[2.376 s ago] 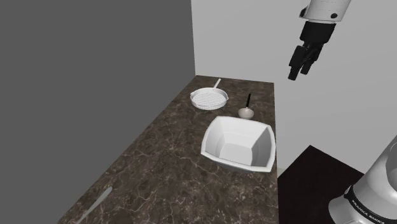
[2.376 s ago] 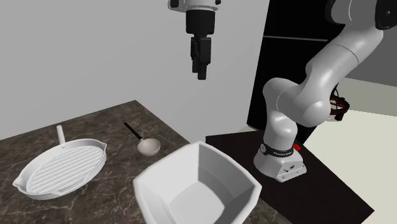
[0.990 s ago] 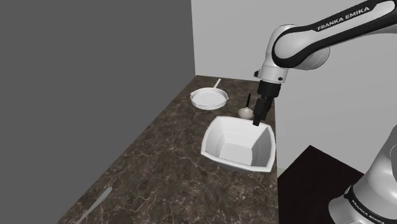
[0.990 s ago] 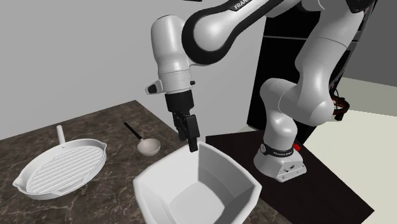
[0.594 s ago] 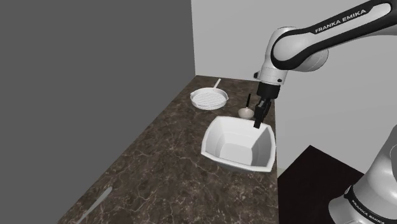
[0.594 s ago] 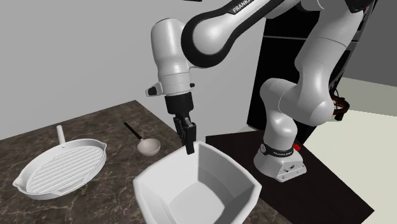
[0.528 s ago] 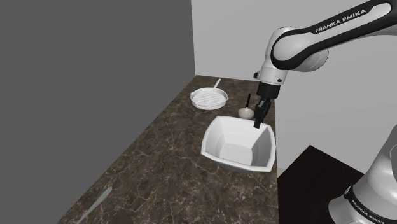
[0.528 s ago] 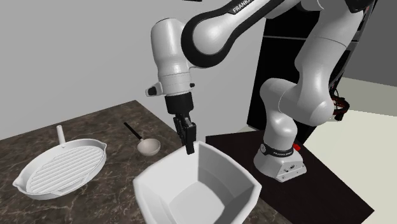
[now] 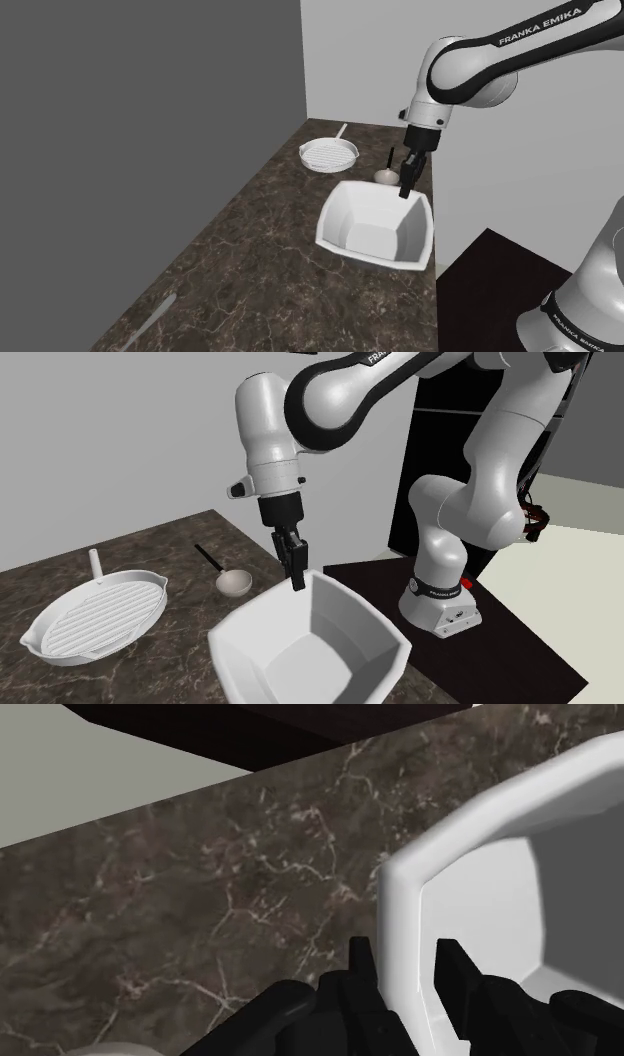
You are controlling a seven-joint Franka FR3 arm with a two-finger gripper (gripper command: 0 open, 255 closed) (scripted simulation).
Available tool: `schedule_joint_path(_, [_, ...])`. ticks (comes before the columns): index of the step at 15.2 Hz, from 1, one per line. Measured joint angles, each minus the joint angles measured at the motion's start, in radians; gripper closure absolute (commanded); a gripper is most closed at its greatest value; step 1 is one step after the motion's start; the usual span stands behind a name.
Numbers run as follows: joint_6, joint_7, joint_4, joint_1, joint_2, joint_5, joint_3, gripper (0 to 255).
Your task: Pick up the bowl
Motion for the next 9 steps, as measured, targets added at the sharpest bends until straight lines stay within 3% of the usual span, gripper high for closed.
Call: schedule_joint_path(9, [-0.122, 0.043, 0.077, -0.007, -0.051, -0.022, 0.004, 255])
